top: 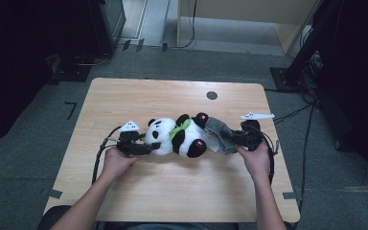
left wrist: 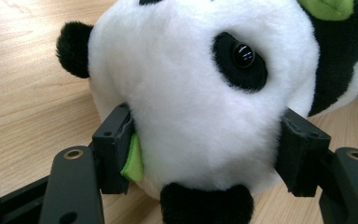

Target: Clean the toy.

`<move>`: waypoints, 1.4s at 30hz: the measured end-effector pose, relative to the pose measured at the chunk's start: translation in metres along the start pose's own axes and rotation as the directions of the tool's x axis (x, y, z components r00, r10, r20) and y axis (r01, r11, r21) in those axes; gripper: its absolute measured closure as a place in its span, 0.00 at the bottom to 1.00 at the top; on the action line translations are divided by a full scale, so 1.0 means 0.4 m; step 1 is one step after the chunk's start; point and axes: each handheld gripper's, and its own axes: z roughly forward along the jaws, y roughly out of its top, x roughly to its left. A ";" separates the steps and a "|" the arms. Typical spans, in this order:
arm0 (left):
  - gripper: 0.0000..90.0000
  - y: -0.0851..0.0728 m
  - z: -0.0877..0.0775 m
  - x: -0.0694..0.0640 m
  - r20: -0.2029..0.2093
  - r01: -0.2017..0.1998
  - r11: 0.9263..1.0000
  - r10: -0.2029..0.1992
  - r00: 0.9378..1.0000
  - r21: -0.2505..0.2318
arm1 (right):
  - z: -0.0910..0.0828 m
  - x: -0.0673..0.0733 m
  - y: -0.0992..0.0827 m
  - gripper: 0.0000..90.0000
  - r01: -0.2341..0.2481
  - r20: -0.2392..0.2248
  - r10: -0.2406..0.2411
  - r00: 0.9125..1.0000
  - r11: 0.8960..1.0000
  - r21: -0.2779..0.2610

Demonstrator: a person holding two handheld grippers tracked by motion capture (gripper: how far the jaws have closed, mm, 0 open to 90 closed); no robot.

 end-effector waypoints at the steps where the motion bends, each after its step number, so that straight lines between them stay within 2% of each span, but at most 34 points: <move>1: 0.36 0.000 0.000 -0.001 -0.001 0.001 1.000 -0.001 1.000 0.000 | -0.007 0.007 0.004 0.88 0.008 -0.005 -0.008 1.000 1.000 -0.007; 6: 0.36 0.000 0.001 0.000 0.000 0.002 1.000 -0.002 1.000 -0.003 | -0.049 0.057 0.026 0.88 0.042 -0.058 -0.045 0.997 0.998 -0.052; 10: 0.36 0.001 0.003 0.000 -0.002 -0.001 1.000 0.001 1.000 -0.005 | -0.056 0.105 0.041 0.88 0.086 -0.100 -0.093 0.991 0.994 -0.072; 11: 0.36 0.001 0.003 -0.001 -0.002 -0.002 1.000 0.002 1.000 -0.005 | -0.048 0.131 0.046 0.88 0.112 -0.125 -0.120 0.985 0.991 -0.067; 13: 0.36 0.001 0.003 0.000 -0.001 0.000 1.000 0.000 1.000 -0.007 | -0.042 0.145 0.047 0.87 0.119 -0.143 -0.127 0.982 0.991 -0.060; 14: 0.36 0.001 0.003 0.000 -0.001 0.002 1.000 -0.002 1.000 -0.007 | -0.020 0.175 0.047 0.87 0.151 -0.166 -0.155 0.974 0.988 -0.035; 16: 0.36 0.001 0.003 0.000 0.000 0.005 1.000 -0.005 1.000 -0.005 | -0.011 0.184 0.045 0.87 0.162 -0.173 -0.164 0.971 0.987 -0.022; 19: 0.36 0.001 0.003 -0.003 -0.001 -0.005 1.000 0.005 1.000 0.007 | 0.034 0.201 0.031 0.87 0.196 -0.170 -0.188 0.967 0.980 0.031; 21: 0.36 0.002 0.003 -0.005 -0.004 -0.008 1.000 0.008 1.000 0.012 | 0.046 0.197 0.025 0.87 0.203 -0.147 -0.196 0.970 0.979 0.036; 24: 0.36 0.003 0.003 -0.005 -0.003 -0.004 1.000 0.004 1.000 0.012 | 0.045 0.179 0.021 0.87 0.184 -0.128 -0.179 0.975 0.983 0.025; 25: 0.36 0.002 0.003 -0.005 -0.003 -0.005 1.000 0.005 1.000 0.012 | 0.042 0.165 0.018 0.87 0.179 -0.097 -0.176 0.980 0.983 0.030; 27: 0.36 0.003 0.003 -0.004 -0.003 -0.006 1.000 0.006 1.000 0.014 | 0.042 0.159 0.016 0.87 0.173 -0.091 -0.170 0.981 0.984 0.034; 30: 0.36 0.003 0.003 -0.004 -0.001 -0.005 1.000 0.005 1.000 0.013 | 0.044 0.137 0.009 0.87 0.140 -0.091 -0.137 0.986 0.990 0.033; 35: 0.36 0.002 0.003 -0.003 0.003 -0.008 1.000 0.008 1.000 0.011 | 0.048 0.118 0.004 0.87 0.131 -0.068 -0.128 0.990 0.990 0.044; 38: 0.36 0.002 0.003 -0.002 0.005 -0.004 1.000 0.004 1.000 0.010 | 0.036 0.097 0.003 0.87 0.110 -0.034 -0.109 0.993 0.993 0.043; 42: 0.36 0.003 0.003 0.000 0.005 0.001 1.000 -0.001 1.000 0.010 | 0.013 0.081 0.006 0.87 0.088 -0.018 -0.087 0.996 0.996 0.021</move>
